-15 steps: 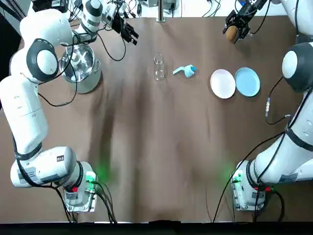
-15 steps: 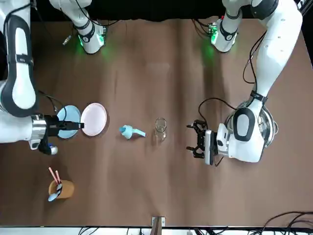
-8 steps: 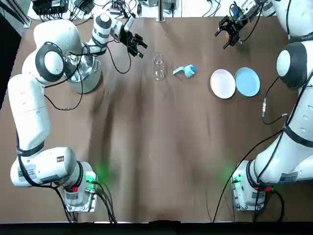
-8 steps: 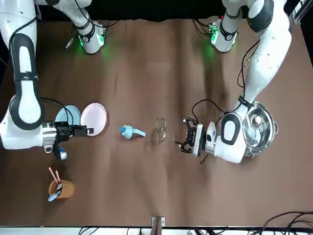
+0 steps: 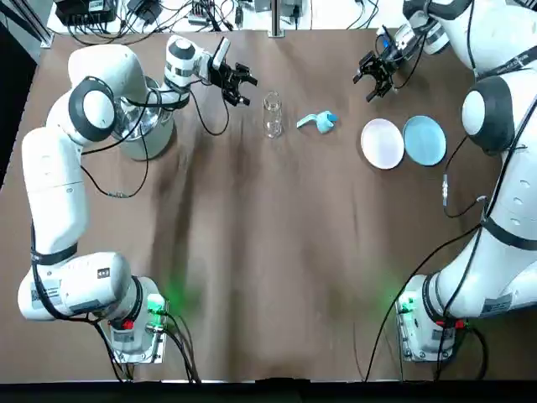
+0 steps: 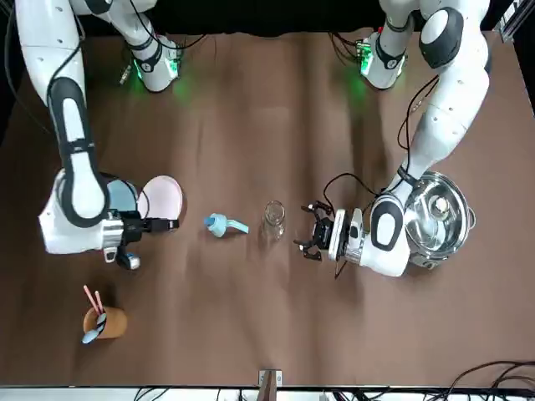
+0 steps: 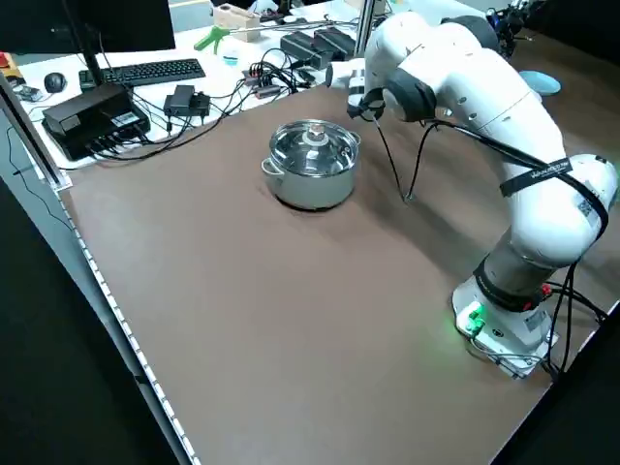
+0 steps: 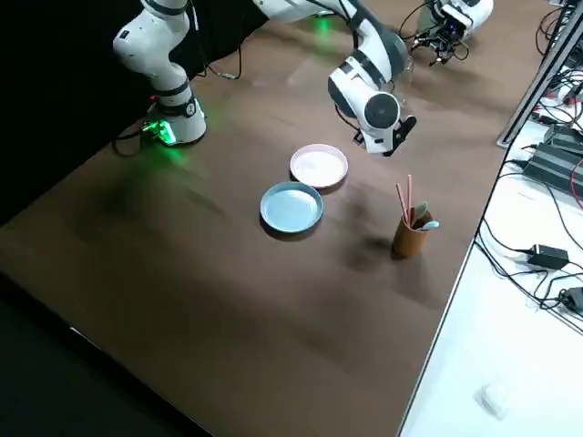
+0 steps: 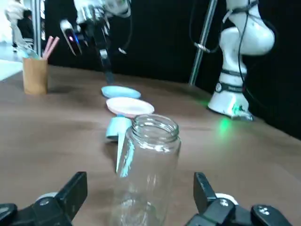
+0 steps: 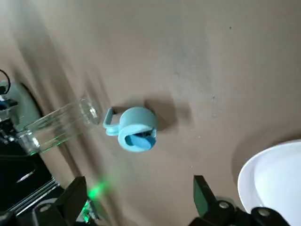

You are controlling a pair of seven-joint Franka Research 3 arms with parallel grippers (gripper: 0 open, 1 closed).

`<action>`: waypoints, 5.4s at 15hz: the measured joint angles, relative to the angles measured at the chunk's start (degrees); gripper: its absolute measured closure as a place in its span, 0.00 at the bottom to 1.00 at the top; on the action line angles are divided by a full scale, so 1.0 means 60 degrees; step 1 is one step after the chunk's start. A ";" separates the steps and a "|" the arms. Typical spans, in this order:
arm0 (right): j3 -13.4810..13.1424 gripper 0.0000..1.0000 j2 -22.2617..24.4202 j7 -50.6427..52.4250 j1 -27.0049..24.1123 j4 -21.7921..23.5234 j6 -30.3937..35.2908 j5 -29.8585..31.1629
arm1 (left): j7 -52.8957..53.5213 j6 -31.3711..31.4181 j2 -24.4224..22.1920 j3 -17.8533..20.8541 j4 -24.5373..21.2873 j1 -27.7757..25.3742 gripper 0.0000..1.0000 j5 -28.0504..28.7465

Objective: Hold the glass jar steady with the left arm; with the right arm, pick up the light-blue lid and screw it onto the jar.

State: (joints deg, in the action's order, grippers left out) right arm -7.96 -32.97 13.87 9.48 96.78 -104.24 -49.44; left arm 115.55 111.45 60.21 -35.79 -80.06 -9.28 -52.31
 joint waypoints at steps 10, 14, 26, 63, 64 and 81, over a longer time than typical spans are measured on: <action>0.0030 0.00 0.0000 0.0060 0.0959 0.1009 -0.1654 -0.1707 | 0.1966 0.0144 0.0726 0.0005 -0.0010 0.0058 0.00 -0.0760; 0.0031 0.00 -0.0002 0.0060 0.1219 0.1054 -0.1879 -0.1950 | 0.2199 0.0141 0.0950 0.0001 -0.0014 0.0130 0.00 -0.0761; 0.0034 0.00 -0.0645 0.0118 0.1706 0.1128 -0.2417 -0.2047 | 0.3307 0.0148 0.1394 -0.0002 -0.0001 0.0558 0.01 -0.0761; -0.0905 0.32 0.0454 -0.0236 0.2237 0.0225 -0.2706 -0.0991 | 0.4501 0.1926 0.2131 0.0008 0.0353 0.1629 0.00 -0.2294; -0.0922 0.32 0.0622 -0.0320 0.2238 0.0225 -0.2705 -0.0696 | 0.4501 0.1938 0.2131 0.0008 0.0358 0.1630 0.01 -0.2294; -0.0879 0.32 0.1683 -0.7085 0.3361 -0.1863 -0.0485 0.4401 | 0.4281 0.2078 0.2131 0.0005 0.0413 0.1731 0.07 -0.2335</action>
State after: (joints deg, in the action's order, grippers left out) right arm -13.23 -22.87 -28.64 29.65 85.60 -107.15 -23.03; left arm 141.24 123.92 72.99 -35.76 -77.58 1.11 -66.32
